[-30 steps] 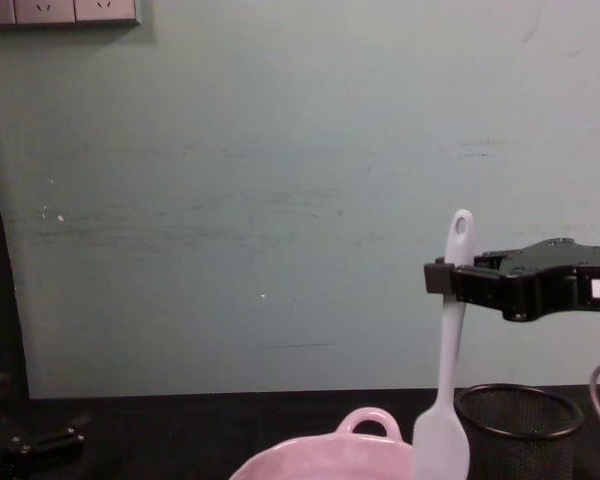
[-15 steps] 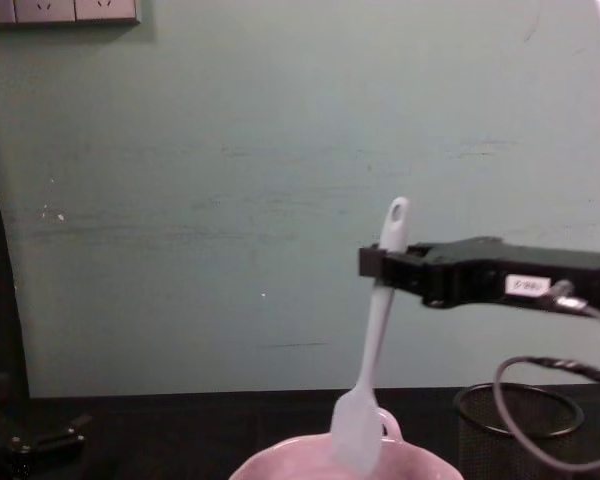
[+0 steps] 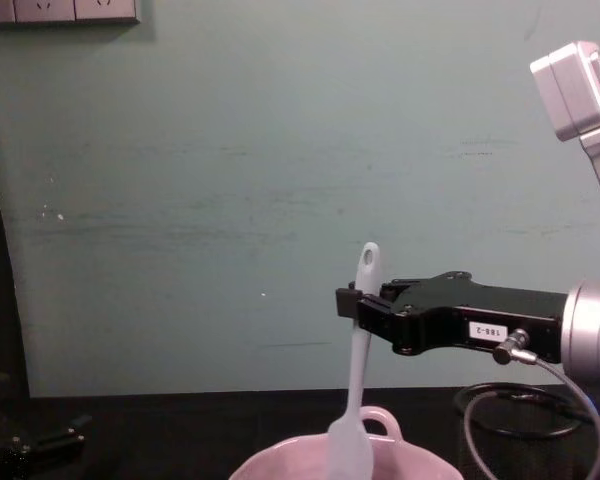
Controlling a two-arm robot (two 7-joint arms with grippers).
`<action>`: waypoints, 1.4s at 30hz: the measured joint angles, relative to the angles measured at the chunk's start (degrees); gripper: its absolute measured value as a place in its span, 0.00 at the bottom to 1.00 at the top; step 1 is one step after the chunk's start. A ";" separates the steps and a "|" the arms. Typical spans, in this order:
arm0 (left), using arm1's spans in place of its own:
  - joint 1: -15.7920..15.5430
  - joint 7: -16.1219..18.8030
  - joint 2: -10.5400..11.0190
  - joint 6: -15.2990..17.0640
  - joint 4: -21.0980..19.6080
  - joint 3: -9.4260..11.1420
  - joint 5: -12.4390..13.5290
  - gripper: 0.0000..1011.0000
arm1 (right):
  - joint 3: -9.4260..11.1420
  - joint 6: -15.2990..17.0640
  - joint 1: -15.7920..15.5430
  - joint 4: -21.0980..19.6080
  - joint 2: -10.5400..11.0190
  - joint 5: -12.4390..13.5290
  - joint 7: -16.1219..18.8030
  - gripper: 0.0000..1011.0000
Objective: Use the one hand to pick up the spoon and stir the clear water in the bowl.
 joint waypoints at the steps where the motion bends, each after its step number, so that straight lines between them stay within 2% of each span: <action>1: 0.00 0.00 0.00 0.00 0.00 0.00 0.00 1.00 | 0.07 -0.11 -0.04 0.00 0.07 -0.29 -0.11 0.13; 8: 0.00 0.00 0.00 0.00 0.00 0.00 0.00 1.00 | 1.27 0.12 -2.20 -2.73 1.92 -1.38 0.21 0.13; 13: 0.00 0.00 0.00 0.00 0.00 0.00 0.00 1.00 | 1.79 1.48 -4.66 -6.49 3.31 -0.13 1.63 0.13; 17: 0.00 0.00 0.00 0.00 0.00 0.00 0.00 1.00 | 1.18 2.48 -5.69 -7.93 3.39 0.62 2.37 0.13; 22: 0.00 0.00 0.00 0.00 0.00 0.00 0.00 1.00 | 0.14 2.97 -5.46 -7.30 2.09 0.94 2.44 0.13; 29: 0.00 0.00 0.00 0.00 0.00 0.00 0.00 1.00 | -1.12 1.11 -2.89 -2.22 -1.88 -0.36 0.95 0.13; 35: 0.00 0.00 0.00 0.00 0.00 0.00 0.00 1.00 | -0.42 -1.05 -1.24 1.88 -4.38 -2.22 -1.43 0.13; 42: 0.00 0.00 0.00 0.00 0.00 0.00 0.00 1.00 | 0.97 -1.85 -0.85 3.05 -4.51 -4.18 -3.03 0.13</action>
